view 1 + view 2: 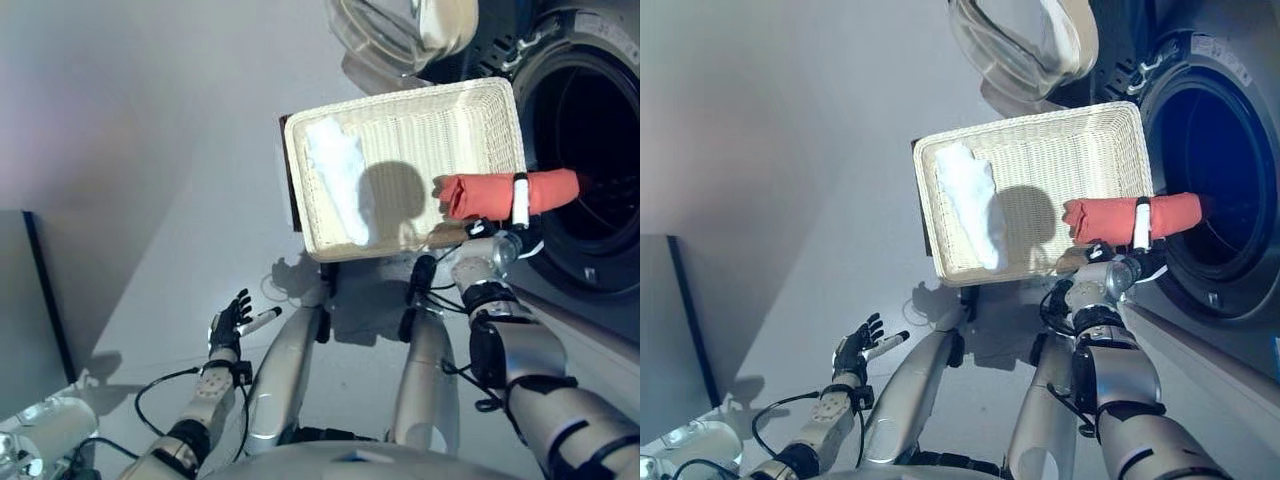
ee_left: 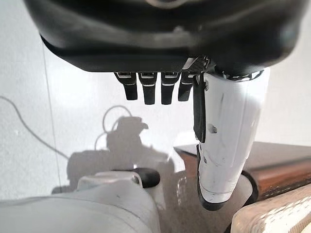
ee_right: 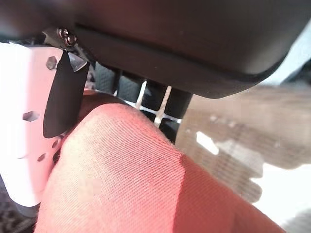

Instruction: Pick up the clothes and place them into the washing machine

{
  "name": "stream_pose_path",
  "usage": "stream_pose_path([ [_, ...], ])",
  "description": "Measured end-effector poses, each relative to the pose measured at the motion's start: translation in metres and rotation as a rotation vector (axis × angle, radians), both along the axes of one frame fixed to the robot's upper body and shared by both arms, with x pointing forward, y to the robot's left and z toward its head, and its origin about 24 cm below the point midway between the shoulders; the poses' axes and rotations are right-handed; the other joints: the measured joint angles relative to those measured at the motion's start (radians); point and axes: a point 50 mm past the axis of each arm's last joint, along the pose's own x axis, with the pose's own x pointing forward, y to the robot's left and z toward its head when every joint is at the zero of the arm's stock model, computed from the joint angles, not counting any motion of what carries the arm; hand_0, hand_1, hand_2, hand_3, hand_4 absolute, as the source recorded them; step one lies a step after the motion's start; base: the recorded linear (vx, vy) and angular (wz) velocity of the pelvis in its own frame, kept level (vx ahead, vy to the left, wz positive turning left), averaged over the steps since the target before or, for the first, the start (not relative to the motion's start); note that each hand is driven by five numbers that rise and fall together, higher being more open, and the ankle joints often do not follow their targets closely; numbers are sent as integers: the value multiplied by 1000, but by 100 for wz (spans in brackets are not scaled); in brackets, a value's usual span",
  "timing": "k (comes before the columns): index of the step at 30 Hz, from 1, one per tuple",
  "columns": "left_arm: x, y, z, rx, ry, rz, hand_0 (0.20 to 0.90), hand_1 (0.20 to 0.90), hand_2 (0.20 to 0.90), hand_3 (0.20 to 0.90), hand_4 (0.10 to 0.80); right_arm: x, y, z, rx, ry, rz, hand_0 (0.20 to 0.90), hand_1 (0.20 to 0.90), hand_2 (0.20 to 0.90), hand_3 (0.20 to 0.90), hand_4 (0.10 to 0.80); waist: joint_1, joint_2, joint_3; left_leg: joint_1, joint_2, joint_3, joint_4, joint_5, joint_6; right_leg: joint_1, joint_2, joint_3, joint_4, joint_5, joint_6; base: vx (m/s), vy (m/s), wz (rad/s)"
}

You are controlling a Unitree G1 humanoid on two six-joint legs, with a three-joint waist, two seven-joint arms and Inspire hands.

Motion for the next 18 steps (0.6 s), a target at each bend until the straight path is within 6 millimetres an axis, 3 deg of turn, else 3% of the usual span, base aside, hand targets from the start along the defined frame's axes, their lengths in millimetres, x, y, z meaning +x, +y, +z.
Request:
stream_pose_path([
  [4,-3,-1,-1,-2,4,-7,900,900,900,900,800,3,-21,30,-108,-4,-33,200,200,200,200,300,7,24,-17,0,0,14,1,-2,2,-11,2,17,2,-4,6,16,-6,-9],
  [8,-9,-2,-4,-5,19,-10,900,900,900,900,800,1,-52,83,-235,-45,-109,200,200,200,200,300,13,31,-23,-4,-7,15,-18,-5,7,-41,4,42,7,-3,10,40,-32,-14],
  [13,-14,-6,-7,-15,33,-12,900,900,900,900,800,-8,-73,130,-319,-80,-235,200,200,200,200,300,-3,38,-35,-20,-12,11,-32,1,0,-73,5,52,19,-3,8,25,-3,-3],
  [18,-10,-10,-4,-26,9,-21,900,900,900,900,800,-6,-67,141,-314,-79,-272,200,200,200,200,300,-5,38,-35,-33,-16,42,-46,6,12,-113,7,86,28,-1,18,7,-15,-12],
])
